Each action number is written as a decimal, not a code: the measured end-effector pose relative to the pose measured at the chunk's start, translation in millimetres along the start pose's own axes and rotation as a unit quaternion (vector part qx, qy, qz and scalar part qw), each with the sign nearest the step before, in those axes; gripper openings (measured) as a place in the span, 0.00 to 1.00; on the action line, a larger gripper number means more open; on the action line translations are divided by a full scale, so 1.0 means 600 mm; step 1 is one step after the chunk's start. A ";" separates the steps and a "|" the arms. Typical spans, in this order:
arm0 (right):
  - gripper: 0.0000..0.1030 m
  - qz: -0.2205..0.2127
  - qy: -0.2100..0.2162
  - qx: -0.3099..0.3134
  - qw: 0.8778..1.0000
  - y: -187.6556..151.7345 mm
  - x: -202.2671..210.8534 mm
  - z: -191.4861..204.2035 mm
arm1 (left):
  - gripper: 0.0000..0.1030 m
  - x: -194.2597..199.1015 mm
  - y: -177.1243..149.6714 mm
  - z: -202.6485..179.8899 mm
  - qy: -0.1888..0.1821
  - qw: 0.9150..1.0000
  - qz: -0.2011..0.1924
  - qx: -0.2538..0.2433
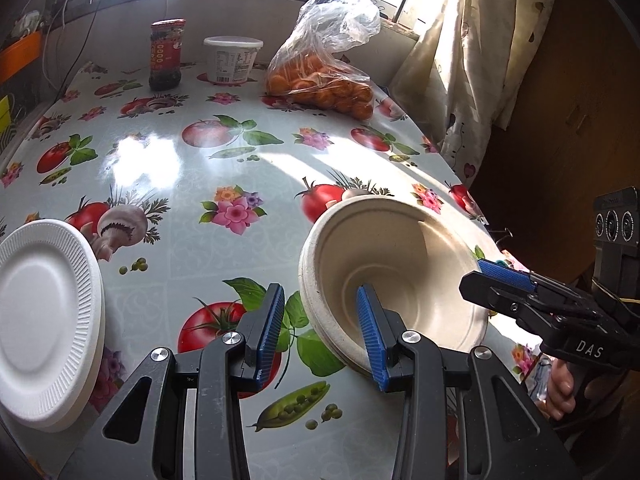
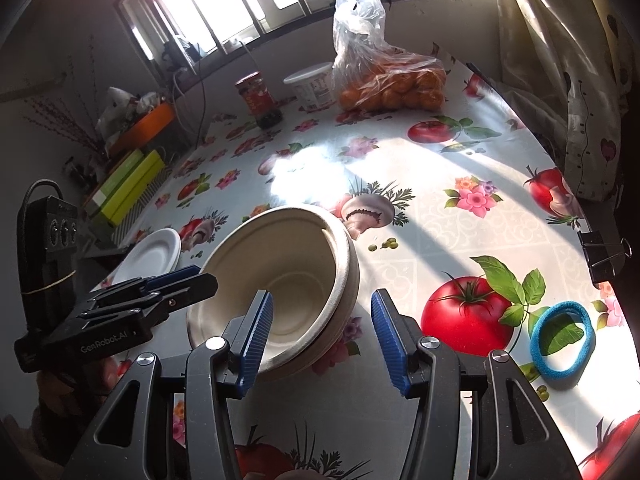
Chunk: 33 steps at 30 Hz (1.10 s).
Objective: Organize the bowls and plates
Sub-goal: 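Carry the bowl stack with both grippers toward the white plate stack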
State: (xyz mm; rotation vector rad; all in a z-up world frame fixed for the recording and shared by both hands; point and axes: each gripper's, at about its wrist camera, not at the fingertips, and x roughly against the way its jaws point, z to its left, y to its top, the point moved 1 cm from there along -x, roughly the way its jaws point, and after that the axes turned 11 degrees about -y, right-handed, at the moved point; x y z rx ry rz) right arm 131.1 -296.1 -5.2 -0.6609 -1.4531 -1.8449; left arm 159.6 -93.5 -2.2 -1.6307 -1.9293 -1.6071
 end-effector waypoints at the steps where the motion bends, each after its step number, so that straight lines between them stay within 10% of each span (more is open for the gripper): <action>1: 0.50 0.000 0.001 0.001 1.000 -0.001 -0.001 0.001 | 0.38 -0.002 0.000 0.000 -0.001 1.000 0.003 0.000; 33: 0.25 0.001 -0.007 -0.006 1.000 -0.005 -0.006 -0.003 | 0.33 -0.014 -0.001 0.001 -0.001 1.000 0.008 0.001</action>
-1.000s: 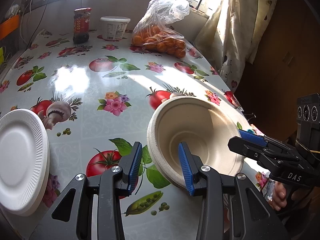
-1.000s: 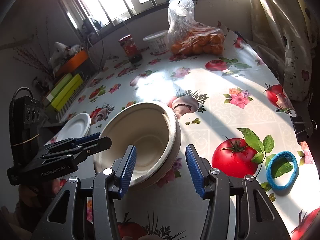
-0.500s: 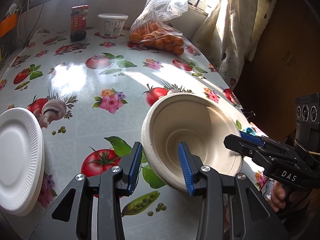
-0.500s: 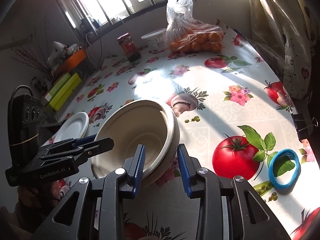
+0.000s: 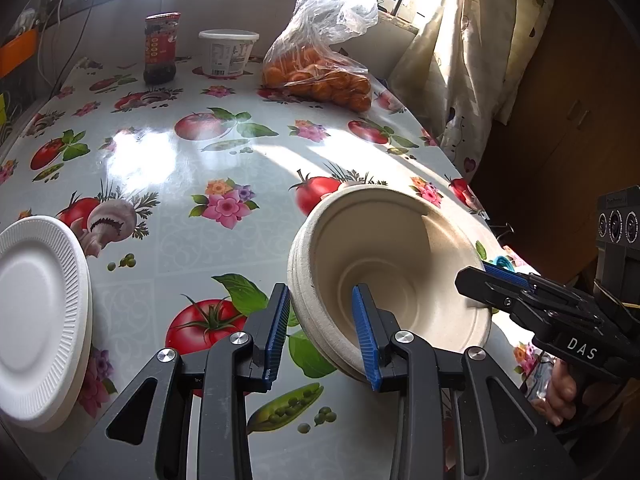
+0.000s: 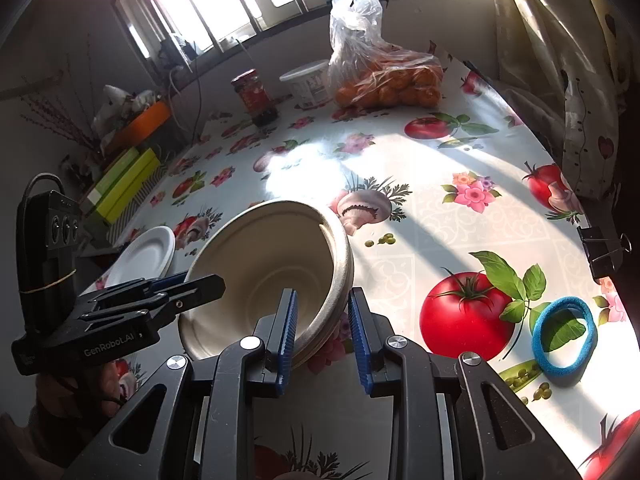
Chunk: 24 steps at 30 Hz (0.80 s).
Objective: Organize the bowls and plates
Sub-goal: 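Carry the bowl stack with both grippers toward the white plate stack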
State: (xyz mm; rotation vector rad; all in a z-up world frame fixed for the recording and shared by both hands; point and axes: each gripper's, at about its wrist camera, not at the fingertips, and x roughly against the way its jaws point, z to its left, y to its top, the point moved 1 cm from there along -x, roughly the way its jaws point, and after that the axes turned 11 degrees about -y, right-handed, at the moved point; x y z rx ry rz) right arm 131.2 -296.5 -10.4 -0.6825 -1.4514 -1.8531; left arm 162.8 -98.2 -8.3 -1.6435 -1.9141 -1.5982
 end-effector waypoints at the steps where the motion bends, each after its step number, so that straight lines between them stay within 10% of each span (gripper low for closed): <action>1: 0.25 0.000 0.001 -0.001 1.000 0.000 0.001 0.000 | 0.33 0.001 0.000 0.000 0.000 1.000 -0.001 0.000; 24: 0.25 -0.008 0.022 0.013 1.000 0.028 0.007 0.060 | 0.33 0.061 0.011 0.028 0.015 0.999 -0.036 0.011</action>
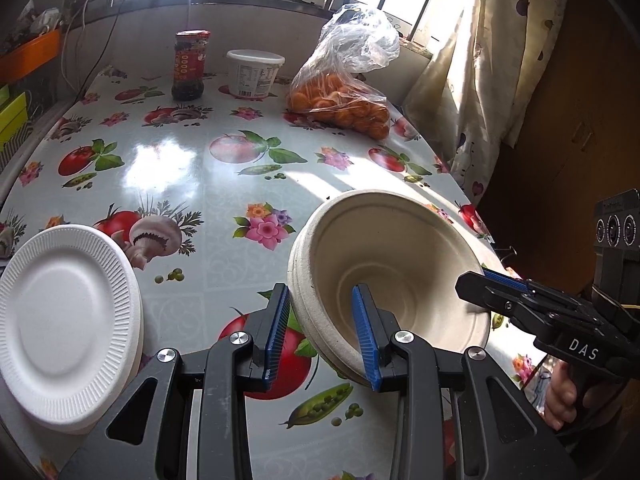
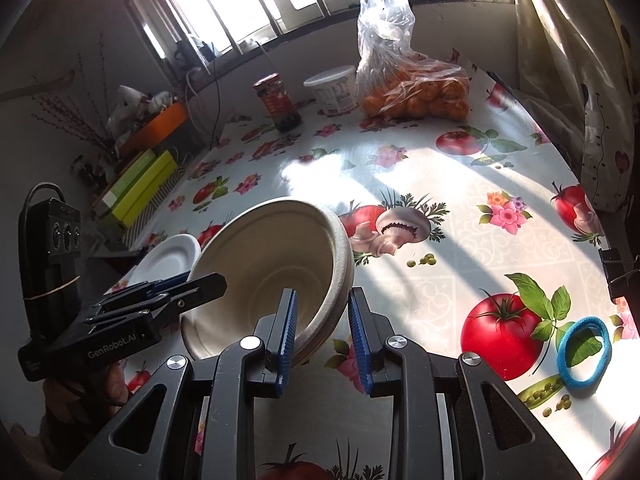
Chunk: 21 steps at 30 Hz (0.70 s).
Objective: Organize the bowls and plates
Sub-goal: 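Carry the bowl stack with both grippers toward the white plate stack, then lower the bowl stack onto the white plates with both grippers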
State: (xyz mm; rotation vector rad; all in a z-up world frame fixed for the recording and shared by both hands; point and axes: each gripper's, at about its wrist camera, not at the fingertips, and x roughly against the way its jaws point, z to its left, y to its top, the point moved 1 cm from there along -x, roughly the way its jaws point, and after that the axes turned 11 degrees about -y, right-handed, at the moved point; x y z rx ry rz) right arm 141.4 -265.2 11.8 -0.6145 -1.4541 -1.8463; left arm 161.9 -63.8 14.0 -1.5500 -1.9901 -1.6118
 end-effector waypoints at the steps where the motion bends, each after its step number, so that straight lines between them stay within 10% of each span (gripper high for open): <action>1: 0.25 -0.001 0.001 0.003 1.000 0.003 -0.001 0.005 | 0.33 0.004 0.000 0.003 0.002 1.000 -0.002 0.001; 21: 0.25 0.007 0.054 0.052 0.997 0.037 -0.050 0.138 | 0.33 0.096 0.002 0.108 0.055 0.997 -0.039 0.042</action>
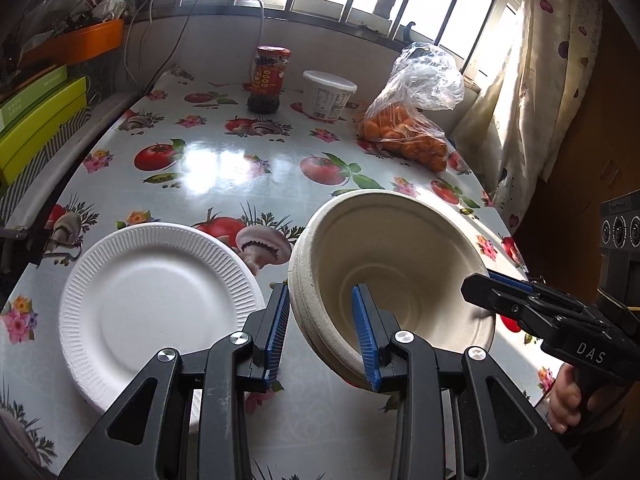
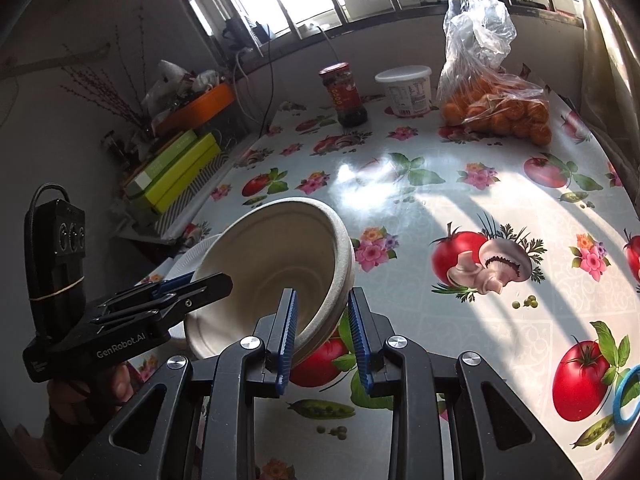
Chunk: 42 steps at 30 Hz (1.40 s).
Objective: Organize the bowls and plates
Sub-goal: 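Lower the bowl stack onto the white plates with both grippers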
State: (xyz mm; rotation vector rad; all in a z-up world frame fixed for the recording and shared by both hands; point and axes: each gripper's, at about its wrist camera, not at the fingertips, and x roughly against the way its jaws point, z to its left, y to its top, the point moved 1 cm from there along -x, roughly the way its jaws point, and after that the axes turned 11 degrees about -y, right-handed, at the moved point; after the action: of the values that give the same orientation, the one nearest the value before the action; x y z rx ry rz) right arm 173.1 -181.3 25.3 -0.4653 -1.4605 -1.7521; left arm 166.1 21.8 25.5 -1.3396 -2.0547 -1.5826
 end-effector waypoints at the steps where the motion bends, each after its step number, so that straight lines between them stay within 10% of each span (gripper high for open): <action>1: 0.25 0.000 0.003 0.003 1.000 0.003 -0.003 0.007 | 0.33 0.004 0.000 0.006 0.003 1.000 -0.002 0.003; 42: 0.26 0.051 0.085 0.064 0.993 0.044 -0.141 0.209 | 0.33 0.103 -0.009 0.202 0.104 0.990 -0.032 0.084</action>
State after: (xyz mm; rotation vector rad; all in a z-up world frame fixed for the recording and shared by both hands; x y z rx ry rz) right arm 220.4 -35.5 16.2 -0.3104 -1.3930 -1.5672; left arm 168.2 157.5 14.0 -1.0143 -2.0682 -1.4672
